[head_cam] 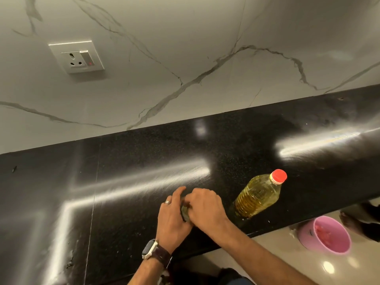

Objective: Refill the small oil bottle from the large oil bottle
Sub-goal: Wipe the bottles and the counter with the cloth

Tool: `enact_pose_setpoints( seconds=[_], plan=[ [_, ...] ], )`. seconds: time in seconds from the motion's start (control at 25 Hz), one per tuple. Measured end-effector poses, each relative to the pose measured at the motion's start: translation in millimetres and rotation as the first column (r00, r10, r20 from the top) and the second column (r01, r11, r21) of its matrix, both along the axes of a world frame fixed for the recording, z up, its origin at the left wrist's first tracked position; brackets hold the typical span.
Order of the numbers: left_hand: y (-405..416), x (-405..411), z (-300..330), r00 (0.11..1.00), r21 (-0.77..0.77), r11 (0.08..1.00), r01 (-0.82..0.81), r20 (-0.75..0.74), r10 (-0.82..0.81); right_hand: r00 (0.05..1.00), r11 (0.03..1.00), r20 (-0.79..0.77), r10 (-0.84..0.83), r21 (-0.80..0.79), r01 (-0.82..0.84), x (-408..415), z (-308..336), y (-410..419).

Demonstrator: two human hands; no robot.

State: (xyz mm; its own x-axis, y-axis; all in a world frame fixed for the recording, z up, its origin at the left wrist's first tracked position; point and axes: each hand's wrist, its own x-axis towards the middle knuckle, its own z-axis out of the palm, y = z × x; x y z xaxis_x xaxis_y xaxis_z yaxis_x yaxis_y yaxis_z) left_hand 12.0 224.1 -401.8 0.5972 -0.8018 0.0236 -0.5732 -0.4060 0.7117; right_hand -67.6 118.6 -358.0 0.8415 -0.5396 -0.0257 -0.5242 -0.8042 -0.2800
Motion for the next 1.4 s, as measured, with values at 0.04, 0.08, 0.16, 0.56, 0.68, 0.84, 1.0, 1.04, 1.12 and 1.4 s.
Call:
enact_pose_setpoints(
  seconds=[0.04,0.08,0.16,0.56,0.68,0.84,1.0,1.04,1.12,1.4],
  plan=[
    [-1.0,-0.6,0.7,1.000,-0.003,1.000,0.010,0.010,-0.010,0.997,0.990,0.020,-0.077,0.123,0.074,0.2,1.3,-7.2],
    [-1.4,-1.0,1.1,1.000,-0.001,1.000,0.015,0.022,-0.015,0.986,0.960,0.044,-0.159,0.238,0.144,-1.3,1.6,-14.1],
    [-1.3,-1.4,1.0,1.000,0.006,1.000,0.006,0.021,-0.006,0.942,0.878,0.128,-0.310,0.418,0.232,-8.8,-1.3,-22.6],
    [0.7,-2.2,1.3,1.000,-0.031,0.999,-0.004,0.013,0.004,0.925,0.986,0.379,0.003,0.151,-0.064,-58.8,-7.6,-9.7],
    [1.0,-3.1,-2.8,1.000,-0.034,0.999,-0.001,0.029,0.002,0.956,0.987,0.247,0.161,-0.042,-0.156,-50.6,-11.1,0.5],
    [1.4,-1.0,-3.8,0.999,-0.011,1.000,0.012,0.046,-0.012,0.936,0.964,0.270,0.225,-0.199,-0.175,-54.8,-23.2,2.7],
    [2.5,1.4,-4.5,0.996,-0.007,0.999,0.049,0.069,-0.049,0.879,0.995,0.466,-0.101,0.065,0.080,-76.2,-45.4,14.1],
    [2.8,2.8,-4.9,0.994,0.006,0.998,0.055,0.091,-0.055,0.896,0.987,0.415,-0.156,0.109,0.122,-81.4,-50.4,16.6],
    [0.9,4.5,-6.4,0.993,0.037,0.998,0.053,0.103,-0.056,0.937,0.978,0.286,-0.202,0.116,0.175,-91.7,-58.8,19.4],
    [2.8,0.7,-1.9,0.989,0.056,0.997,0.045,0.139,-0.053,0.823,0.941,0.496,-0.277,0.312,0.130,-67.0,-45.1,12.3]
  ],
)
